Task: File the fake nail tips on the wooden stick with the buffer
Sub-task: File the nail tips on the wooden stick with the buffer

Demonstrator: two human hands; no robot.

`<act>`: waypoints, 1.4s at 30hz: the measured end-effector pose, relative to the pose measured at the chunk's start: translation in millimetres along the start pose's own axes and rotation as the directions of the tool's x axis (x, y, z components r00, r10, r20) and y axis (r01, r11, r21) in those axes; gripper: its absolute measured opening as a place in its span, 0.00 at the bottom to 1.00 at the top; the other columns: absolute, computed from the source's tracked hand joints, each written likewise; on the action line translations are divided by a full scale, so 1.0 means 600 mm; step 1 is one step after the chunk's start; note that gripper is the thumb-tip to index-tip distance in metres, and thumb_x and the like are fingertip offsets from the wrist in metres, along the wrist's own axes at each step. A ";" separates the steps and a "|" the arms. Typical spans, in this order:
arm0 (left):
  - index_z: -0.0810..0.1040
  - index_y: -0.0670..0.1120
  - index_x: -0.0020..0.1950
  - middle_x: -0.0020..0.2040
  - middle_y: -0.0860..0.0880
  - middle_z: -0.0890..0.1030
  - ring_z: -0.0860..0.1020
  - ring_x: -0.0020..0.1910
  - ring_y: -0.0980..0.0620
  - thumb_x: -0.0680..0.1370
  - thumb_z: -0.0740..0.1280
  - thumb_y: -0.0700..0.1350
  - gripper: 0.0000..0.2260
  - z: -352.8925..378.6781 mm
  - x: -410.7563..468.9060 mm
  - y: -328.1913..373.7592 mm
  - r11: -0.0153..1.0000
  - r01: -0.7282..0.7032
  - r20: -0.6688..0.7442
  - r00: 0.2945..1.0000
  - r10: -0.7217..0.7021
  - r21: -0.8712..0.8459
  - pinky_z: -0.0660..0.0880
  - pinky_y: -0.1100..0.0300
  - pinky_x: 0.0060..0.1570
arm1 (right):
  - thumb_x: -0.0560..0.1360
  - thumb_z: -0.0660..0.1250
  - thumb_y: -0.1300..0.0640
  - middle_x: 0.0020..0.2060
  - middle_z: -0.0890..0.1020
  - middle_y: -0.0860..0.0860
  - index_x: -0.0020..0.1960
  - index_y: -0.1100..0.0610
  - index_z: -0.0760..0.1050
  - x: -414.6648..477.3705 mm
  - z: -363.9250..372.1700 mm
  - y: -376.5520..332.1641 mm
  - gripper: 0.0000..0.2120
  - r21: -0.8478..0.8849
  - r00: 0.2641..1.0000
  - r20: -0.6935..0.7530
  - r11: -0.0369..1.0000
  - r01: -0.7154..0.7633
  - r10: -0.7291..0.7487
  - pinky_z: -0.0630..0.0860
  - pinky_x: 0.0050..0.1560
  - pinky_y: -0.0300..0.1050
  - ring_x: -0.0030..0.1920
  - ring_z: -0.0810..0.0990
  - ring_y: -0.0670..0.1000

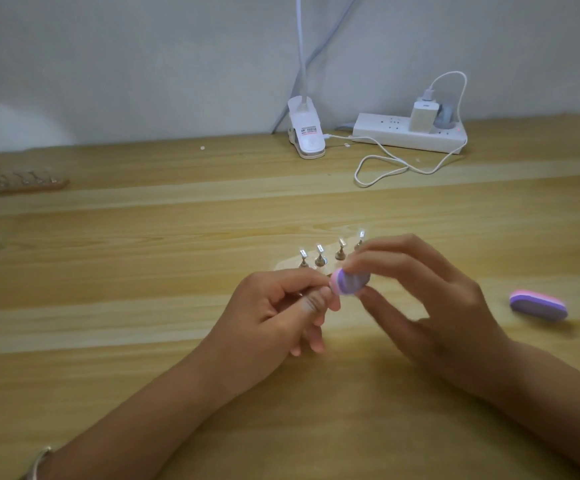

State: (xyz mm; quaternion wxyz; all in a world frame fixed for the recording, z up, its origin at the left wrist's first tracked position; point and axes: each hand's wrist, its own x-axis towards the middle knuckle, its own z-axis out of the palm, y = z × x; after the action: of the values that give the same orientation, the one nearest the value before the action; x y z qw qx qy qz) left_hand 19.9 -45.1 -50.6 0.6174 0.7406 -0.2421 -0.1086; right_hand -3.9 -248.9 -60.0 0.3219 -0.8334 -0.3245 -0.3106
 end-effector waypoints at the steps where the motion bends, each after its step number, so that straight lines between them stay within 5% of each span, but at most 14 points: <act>1: 0.81 0.42 0.43 0.32 0.45 0.76 0.81 0.29 0.48 0.77 0.63 0.42 0.09 0.000 -0.001 0.001 1.000 0.005 0.025 1.000 -0.004 -0.018 0.72 0.58 0.27 | 0.77 0.68 0.70 0.52 0.80 0.57 0.55 0.65 0.81 -0.002 0.004 -0.005 0.08 -0.012 0.999 0.023 0.999 0.046 -0.046 0.76 0.57 0.44 0.53 0.81 0.53; 14: 0.79 0.38 0.43 0.32 0.46 0.76 0.81 0.30 0.46 0.78 0.63 0.41 0.10 -0.008 0.002 0.003 0.986 0.062 0.091 0.995 -0.049 -0.154 0.70 0.59 0.27 | 0.78 0.65 0.69 0.53 0.80 0.56 0.56 0.64 0.81 -0.004 0.002 0.004 0.08 -0.043 0.996 0.049 0.996 0.075 -0.073 0.77 0.55 0.47 0.53 0.80 0.53; 21: 0.82 0.40 0.44 0.36 0.45 0.81 0.83 0.35 0.47 0.78 0.65 0.41 0.08 -0.015 0.007 -0.002 0.993 -0.013 -0.104 0.995 0.001 -0.115 0.73 0.59 0.27 | 0.76 0.68 0.70 0.53 0.80 0.55 0.57 0.64 0.80 -0.004 0.004 0.006 0.10 -0.050 1.000 -0.014 0.999 -0.011 0.011 0.75 0.60 0.43 0.55 0.80 0.52; 29: 0.84 0.43 0.46 0.43 0.46 0.86 0.84 0.43 0.50 0.78 0.67 0.36 0.06 -0.039 0.018 -0.014 0.993 -0.001 -0.415 0.908 -0.049 -0.119 0.78 0.60 0.36 | 0.75 0.68 0.69 0.51 0.80 0.54 0.56 0.65 0.80 -0.002 0.002 0.018 0.10 -0.043 0.999 -0.019 0.998 -0.050 0.050 0.76 0.58 0.45 0.53 0.81 0.54; 32: 0.86 0.46 0.47 0.47 0.51 0.85 0.80 0.43 0.57 0.75 0.72 0.39 0.04 -0.043 0.020 -0.017 0.999 0.030 -0.427 0.903 -0.035 -0.019 0.74 0.62 0.41 | 0.75 0.68 0.69 0.52 0.80 0.54 0.57 0.65 0.80 -0.003 0.005 0.018 0.11 -0.034 0.999 0.001 0.998 -0.046 0.046 0.77 0.57 0.47 0.53 0.81 0.54; 36: 0.87 0.45 0.46 0.38 0.54 0.84 0.70 0.30 0.62 0.73 0.74 0.37 0.05 -0.040 0.025 -0.016 0.998 0.053 -0.382 0.923 -0.040 0.024 0.66 0.71 0.32 | 0.75 0.68 0.68 0.51 0.80 0.53 0.56 0.64 0.80 -0.004 0.010 0.016 0.10 -0.031 0.999 0.023 0.999 -0.040 0.041 0.78 0.55 0.49 0.52 0.81 0.54; 42: 0.87 0.47 0.43 0.40 0.42 0.84 0.73 0.36 0.52 0.71 0.75 0.38 0.05 -0.041 0.032 -0.025 0.988 0.112 -0.358 0.931 -0.068 0.105 0.70 0.59 0.37 | 0.75 0.68 0.68 0.51 0.80 0.54 0.55 0.64 0.81 -0.003 0.011 0.015 0.09 -0.045 0.999 0.038 0.998 -0.037 0.039 0.77 0.56 0.44 0.51 0.80 0.52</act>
State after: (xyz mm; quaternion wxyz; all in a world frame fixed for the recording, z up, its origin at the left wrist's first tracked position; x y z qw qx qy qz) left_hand 51.1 -31.8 -57.4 0.5982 0.7950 -0.0992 0.0132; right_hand 3.4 -249.9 -68.4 0.3028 -0.8523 -0.3080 -0.2951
